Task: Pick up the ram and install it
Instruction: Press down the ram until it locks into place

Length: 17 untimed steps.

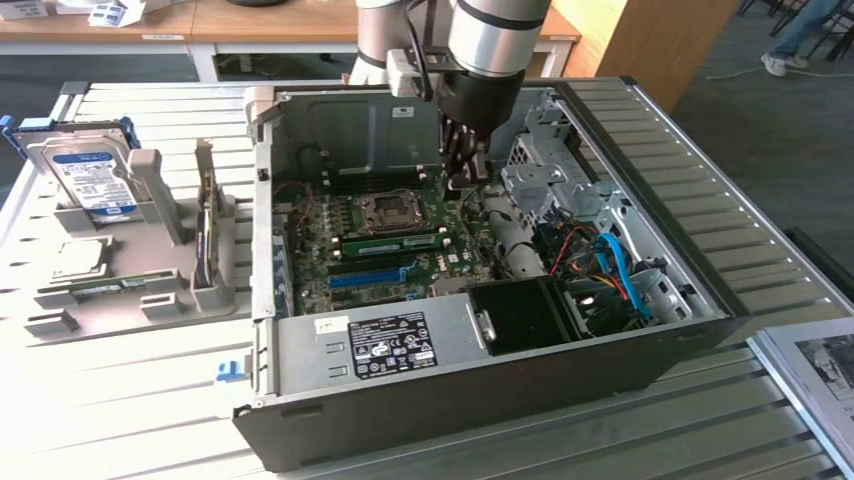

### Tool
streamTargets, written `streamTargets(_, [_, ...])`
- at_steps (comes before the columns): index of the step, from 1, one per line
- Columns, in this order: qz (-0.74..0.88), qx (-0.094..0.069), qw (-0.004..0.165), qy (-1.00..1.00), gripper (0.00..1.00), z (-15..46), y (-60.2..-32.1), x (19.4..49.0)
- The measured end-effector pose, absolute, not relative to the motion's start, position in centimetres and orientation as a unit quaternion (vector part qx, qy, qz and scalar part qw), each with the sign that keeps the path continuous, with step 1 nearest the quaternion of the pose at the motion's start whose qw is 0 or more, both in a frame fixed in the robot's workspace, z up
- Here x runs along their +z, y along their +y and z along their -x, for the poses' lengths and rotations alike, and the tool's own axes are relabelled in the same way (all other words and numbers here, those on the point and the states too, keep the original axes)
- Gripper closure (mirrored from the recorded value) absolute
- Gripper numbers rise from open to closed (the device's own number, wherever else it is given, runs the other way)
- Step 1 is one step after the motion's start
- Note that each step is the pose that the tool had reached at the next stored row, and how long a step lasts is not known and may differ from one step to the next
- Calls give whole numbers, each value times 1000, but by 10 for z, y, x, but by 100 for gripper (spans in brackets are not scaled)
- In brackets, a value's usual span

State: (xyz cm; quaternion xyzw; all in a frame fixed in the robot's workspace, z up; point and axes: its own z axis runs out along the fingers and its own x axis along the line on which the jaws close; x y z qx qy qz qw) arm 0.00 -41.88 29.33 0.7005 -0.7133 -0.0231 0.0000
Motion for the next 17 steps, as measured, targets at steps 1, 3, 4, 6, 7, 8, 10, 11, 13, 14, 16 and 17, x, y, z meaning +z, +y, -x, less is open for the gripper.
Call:
streamTargets(1, [-701, -23, 0, -713, 90, 0, -419, 292])
streamTargets(3, [-700, -23, 0, -713, 90, 0, -419, 290])
streamTargets(4, [-700, -23, 0, -713, 90, 0, -419, 289])
streamTargets(6, [-701, -23, 0, -713, 90, 0, -419, 287])
streamTargets(7, [-700, -23, 0, -713, 90, 0, -419, 286])
streamTargets(8, [-701, -23, 0, -713, 90, 0, -419, 284])
streamTargets(10, [-701, -23, 0, -713, 90, 0, -419, 282])
streamTargets(11, [-701, -23, 0, -713, 90, 0, -419, 281])
streamTargets(13, [-700, -23, 0, -713, 90, 0, -419, 279])
streamTargets(14, [-701, -23, 0, -713, 90, 0, -419, 277])
streamTargets(16, [-701, -23, 0, -713, 90, 0, -419, 275])
streamTargets(17, [-701, -23, 0, -713, 90, 0, -419, 273])
